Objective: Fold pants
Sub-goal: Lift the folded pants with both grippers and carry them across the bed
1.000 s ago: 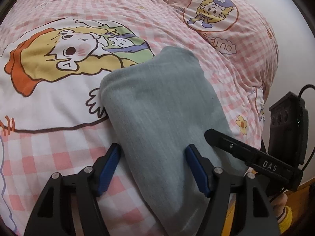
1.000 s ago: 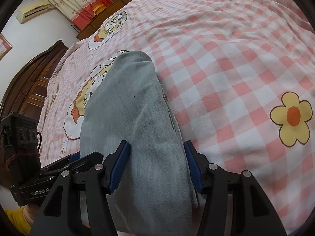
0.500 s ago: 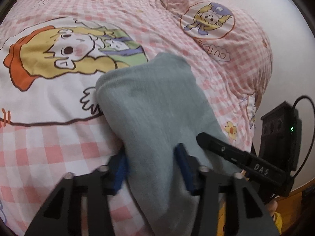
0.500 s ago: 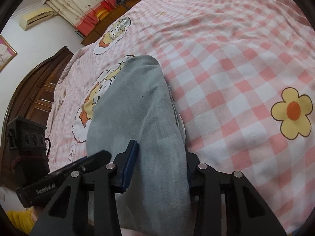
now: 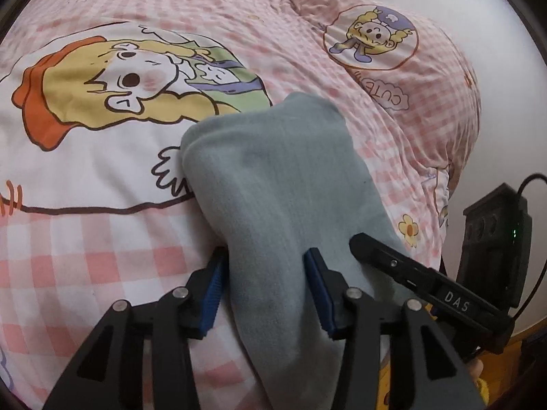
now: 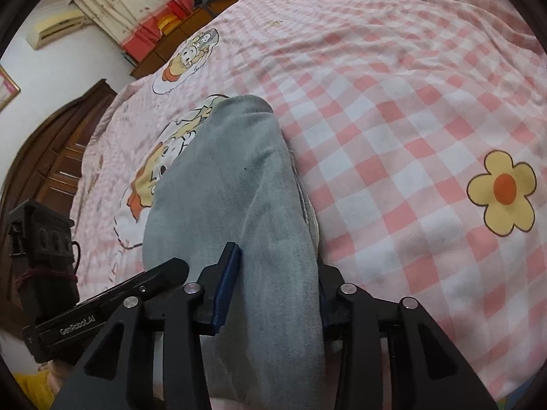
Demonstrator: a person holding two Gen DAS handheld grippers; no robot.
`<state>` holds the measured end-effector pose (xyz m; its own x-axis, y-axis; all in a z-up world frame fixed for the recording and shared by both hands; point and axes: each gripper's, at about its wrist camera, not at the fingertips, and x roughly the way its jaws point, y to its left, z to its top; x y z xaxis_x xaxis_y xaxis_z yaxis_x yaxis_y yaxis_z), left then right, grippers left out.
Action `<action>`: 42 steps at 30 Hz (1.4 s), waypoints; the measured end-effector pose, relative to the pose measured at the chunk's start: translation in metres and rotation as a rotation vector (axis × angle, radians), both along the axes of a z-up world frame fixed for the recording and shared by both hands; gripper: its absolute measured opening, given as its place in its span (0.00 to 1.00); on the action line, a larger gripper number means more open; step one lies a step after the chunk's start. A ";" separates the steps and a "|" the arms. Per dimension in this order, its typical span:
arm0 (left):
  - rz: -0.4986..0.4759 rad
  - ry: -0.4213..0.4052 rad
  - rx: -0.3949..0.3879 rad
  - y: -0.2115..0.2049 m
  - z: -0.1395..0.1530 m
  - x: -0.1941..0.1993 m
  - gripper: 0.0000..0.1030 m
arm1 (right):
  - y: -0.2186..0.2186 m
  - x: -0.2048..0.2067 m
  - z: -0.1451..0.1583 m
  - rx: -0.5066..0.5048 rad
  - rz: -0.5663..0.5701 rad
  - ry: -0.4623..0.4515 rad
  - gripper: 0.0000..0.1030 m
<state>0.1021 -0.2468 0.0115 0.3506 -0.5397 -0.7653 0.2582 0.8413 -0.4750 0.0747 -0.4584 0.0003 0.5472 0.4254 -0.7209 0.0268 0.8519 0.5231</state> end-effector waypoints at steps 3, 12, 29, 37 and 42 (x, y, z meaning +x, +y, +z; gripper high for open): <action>-0.001 -0.007 -0.017 -0.002 -0.004 0.000 0.47 | 0.002 0.004 -0.001 -0.014 0.017 0.006 0.40; -0.008 -0.011 -0.033 -0.003 0.001 0.001 0.40 | 0.001 -0.004 0.000 0.006 -0.007 -0.047 0.37; -0.042 -0.115 -0.111 0.025 0.062 -0.011 0.33 | 0.013 -0.031 0.045 0.111 -0.042 -0.180 0.31; 0.017 -0.172 -0.097 0.095 0.115 -0.020 0.33 | 0.082 -0.029 0.100 0.063 0.065 -0.237 0.31; 0.080 -0.201 -0.040 0.161 0.139 -0.027 0.33 | 0.154 -0.024 0.124 0.033 0.171 -0.273 0.30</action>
<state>0.0747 -0.0857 0.1509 0.5366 -0.5328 -0.6544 0.2841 0.8443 -0.4545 0.0505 -0.3047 0.1247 0.6368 0.5488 -0.5415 -0.2604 0.8142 0.5190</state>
